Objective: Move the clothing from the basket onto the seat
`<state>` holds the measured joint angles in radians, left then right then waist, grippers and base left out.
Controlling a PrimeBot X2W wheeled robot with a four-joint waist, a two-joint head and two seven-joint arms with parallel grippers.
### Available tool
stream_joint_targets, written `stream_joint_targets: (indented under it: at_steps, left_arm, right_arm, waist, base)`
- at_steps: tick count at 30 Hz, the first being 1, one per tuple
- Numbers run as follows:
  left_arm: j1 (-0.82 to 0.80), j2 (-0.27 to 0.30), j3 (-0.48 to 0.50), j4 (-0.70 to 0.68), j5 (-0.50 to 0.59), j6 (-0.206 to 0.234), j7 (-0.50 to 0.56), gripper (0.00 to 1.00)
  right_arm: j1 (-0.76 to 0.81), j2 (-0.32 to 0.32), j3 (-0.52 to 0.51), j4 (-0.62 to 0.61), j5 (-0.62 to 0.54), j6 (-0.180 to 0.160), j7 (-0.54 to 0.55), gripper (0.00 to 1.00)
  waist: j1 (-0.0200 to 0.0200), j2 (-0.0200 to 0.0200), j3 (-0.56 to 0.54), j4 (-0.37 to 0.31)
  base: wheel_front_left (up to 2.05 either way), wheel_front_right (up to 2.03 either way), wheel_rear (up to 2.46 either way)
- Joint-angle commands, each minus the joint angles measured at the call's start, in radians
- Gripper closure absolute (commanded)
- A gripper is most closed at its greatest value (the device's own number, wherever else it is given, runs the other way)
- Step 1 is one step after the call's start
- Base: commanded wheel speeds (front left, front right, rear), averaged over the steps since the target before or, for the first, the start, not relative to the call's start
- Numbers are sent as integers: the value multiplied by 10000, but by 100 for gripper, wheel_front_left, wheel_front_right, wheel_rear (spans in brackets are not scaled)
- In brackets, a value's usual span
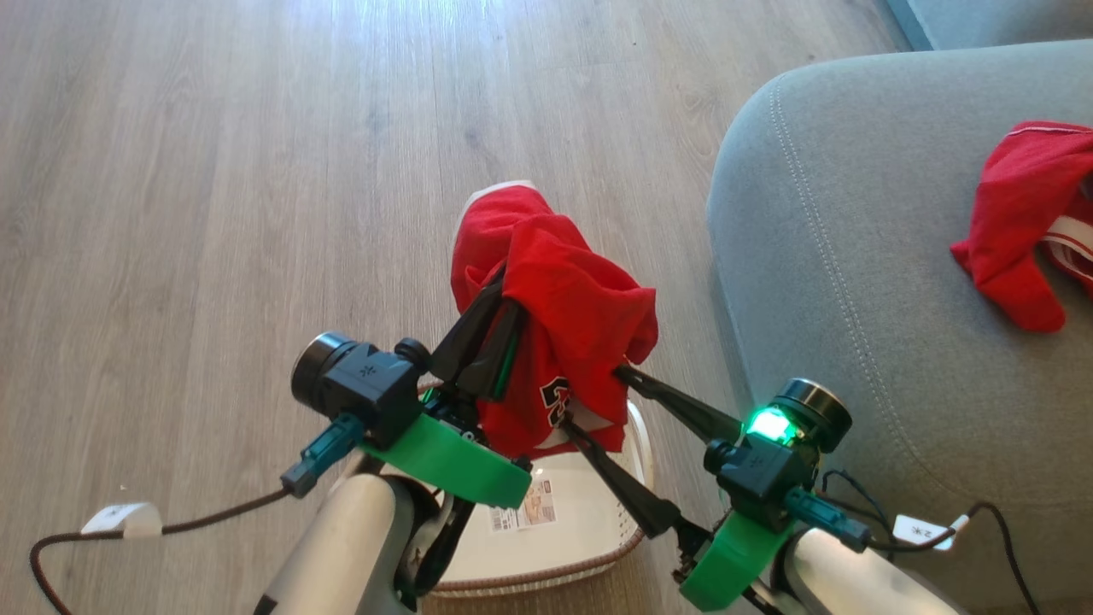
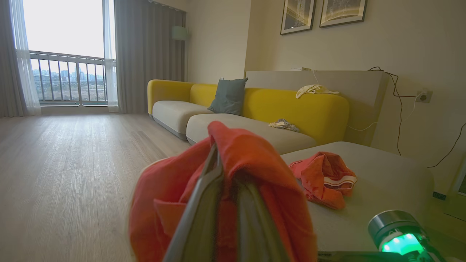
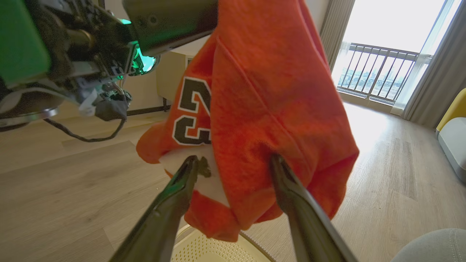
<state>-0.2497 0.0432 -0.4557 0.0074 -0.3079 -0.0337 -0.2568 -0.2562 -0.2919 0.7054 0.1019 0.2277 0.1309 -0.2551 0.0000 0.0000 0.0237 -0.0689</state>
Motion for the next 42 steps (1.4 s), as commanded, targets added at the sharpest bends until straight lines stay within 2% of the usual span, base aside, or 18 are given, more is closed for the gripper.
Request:
stream_joint_targets:
  at_steps: [1, 5, 12, 18, 26, 27, 28, 38, 42]
  left_arm:
    - [-551, 70, 349, -319, -28, 60, -49, 100]
    - [-546, 70, 275, -299, -42, 65, -49, 100]
    - [-452, 70, -437, -134, -56, -209, -49, 100]
    - [-392, 70, -1120, 155, -45, -488, -49, 100]
    - [-370, 70, -1441, 221, -207, -464, -49, 100]
    - [-370, 70, -1463, 224, -217, -459, -49, 100]
    - [-372, 70, -1478, 229, -225, -457, -49, 100]
    - [-340, 70, -1439, 292, -280, -404, -49, 100]
    - [-322, 70, -1415, 273, -307, -394, -49, 100]
  right_arm:
    - [-294, -91, 96, -269, -28, -2, -67, 0]
    - [-342, -45, 30, -155, -20, -2, -67, 0]
    - [-441, 290, -558, 363, -471, -2, -67, 0]
    - [-632, 558, -675, 942, -804, -2, -67, 0]
    - [-797, 1166, -887, 1767, -925, -2, -67, 0]
    - [-804, 1243, -912, 1843, -880, -2, -67, 58]
    - [-813, 1309, -955, 1894, -833, -2, -67, 100]
    - [-678, 1705, -1608, 2004, -194, -2, -67, 100]
    - [-546, 1905, -2158, 1794, 64, -2, -67, 100]
  waist:
    - [0, 0, -14, -30]
    - [0, 0, -51, -100]
    - [0, 0, -150, -57]
    - [0, 0, -250, 68]
    - [0, 0, -317, 209]
    - [0, 0, -312, 229]
    - [0, 0, -307, 251]
    - [0, 0, -321, 382]
    - [0, 0, -326, 405]
  base:
    - [0, 0, 0]
    - [0, 0, 0]
    - [0, 0, 0]
    - [0, 0, 0]
    - [0, 0, 0]
    - [0, 0, 0]
    - [0, 0, 0]
    - [0, 0, 0]
    - [0, 0, 0]
